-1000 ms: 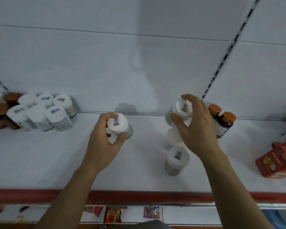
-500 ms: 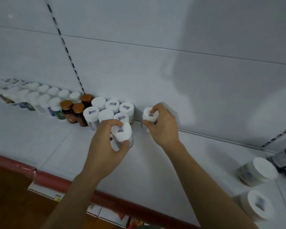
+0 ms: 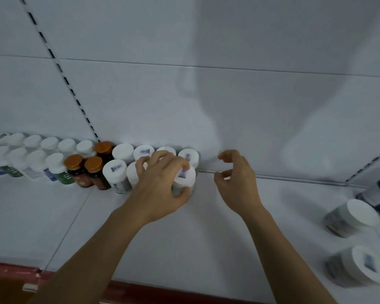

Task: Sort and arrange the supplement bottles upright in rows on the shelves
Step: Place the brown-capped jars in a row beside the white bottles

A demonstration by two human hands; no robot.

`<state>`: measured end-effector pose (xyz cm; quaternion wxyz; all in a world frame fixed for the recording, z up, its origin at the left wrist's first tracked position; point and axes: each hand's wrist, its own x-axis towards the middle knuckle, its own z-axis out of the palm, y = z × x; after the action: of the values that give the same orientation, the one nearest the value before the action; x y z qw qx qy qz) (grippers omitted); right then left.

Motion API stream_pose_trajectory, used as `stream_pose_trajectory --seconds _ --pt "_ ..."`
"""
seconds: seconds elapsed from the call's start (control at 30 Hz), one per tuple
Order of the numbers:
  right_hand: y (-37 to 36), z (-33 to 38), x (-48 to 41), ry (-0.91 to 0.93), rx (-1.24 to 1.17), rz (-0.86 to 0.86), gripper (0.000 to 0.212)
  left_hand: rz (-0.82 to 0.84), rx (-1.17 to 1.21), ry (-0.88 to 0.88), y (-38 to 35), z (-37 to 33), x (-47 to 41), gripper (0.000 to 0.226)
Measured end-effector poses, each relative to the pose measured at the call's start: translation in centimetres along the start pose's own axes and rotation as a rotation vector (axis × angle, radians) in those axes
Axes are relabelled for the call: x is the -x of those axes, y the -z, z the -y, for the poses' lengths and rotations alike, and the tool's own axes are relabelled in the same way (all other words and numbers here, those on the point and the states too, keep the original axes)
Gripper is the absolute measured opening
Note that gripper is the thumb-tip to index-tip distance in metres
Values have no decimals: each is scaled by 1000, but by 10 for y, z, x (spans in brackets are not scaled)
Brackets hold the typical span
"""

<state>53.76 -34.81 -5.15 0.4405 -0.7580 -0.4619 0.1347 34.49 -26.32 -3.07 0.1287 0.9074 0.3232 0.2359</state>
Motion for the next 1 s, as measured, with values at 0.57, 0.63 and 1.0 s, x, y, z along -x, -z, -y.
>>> stream_pose_trajectory --seconds 0.57,0.63,1.0 --pt "171 -28 45 -44 554 -15 25 -70 107 -225 -43 -88 -22 27" --pt "197 -41 56 -132 576 5 26 26 200 -269 -59 -109 -18 25" --pt "254 -99 84 -391 536 38 40 538 511 -465 -141 -237 11 52"
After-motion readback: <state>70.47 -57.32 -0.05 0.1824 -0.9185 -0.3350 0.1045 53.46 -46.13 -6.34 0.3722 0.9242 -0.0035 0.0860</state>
